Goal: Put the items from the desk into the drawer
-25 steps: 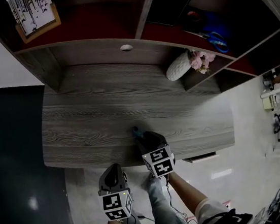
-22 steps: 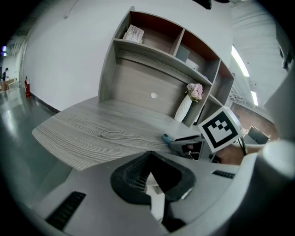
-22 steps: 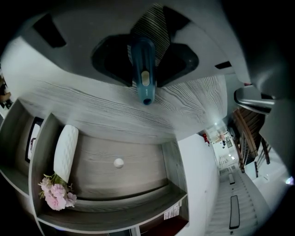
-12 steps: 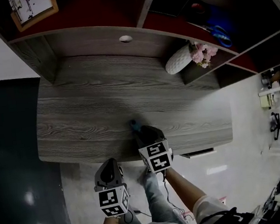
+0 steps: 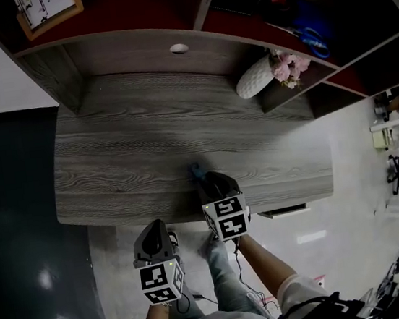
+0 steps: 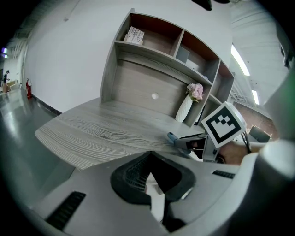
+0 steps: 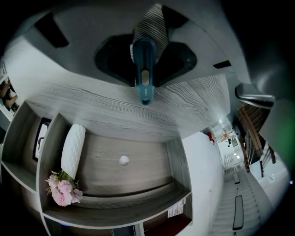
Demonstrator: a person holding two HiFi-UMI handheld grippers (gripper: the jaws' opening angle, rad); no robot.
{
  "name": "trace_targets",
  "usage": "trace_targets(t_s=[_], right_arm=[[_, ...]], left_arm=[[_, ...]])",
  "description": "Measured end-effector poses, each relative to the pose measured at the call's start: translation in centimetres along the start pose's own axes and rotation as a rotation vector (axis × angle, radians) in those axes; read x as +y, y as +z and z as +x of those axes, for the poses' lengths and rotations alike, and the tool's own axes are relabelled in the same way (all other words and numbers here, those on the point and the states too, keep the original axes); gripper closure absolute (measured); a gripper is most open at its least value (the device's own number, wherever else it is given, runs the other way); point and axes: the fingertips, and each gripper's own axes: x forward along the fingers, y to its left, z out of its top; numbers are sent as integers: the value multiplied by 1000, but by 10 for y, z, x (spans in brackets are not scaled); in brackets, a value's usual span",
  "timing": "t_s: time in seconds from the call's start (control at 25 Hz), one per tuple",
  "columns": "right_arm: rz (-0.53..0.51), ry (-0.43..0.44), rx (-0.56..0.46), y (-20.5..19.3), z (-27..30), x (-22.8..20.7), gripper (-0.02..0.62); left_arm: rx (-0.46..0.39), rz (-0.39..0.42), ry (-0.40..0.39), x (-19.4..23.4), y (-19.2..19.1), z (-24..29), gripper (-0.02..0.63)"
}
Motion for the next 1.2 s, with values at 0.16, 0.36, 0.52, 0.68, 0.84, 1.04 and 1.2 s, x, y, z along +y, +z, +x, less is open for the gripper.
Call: trace_targets(t_s=[0.16,0.36,0.52,0.68,0.84,1.04,1.2], right_arm=[[12,-10,-6,-1,-7,-4,466],[23,-22,-15,-1,-19,-10,466],[39,-39,-31,-2,-32,-17,466],[61,-61,-49,-5,-47,-28,466],[90,-83,-58,-13,-63,-40,466],[118,-115,-71,-23,-83,-55,466],[142,-142,-82,-32,-99,-67,466]], left_arm=[[-5,11,-14,-5,4,0,607],[-8,31,-37,-19,7,-1,607],[-7,53,-62,-32,9,-3,607],[-7,81,-91,-48,10,-2,607],[-2,123,-117,-66,8,-1,607],[10,143,-153,-89,2,2,607],[17,171,-179,-105,-2,2,607]])
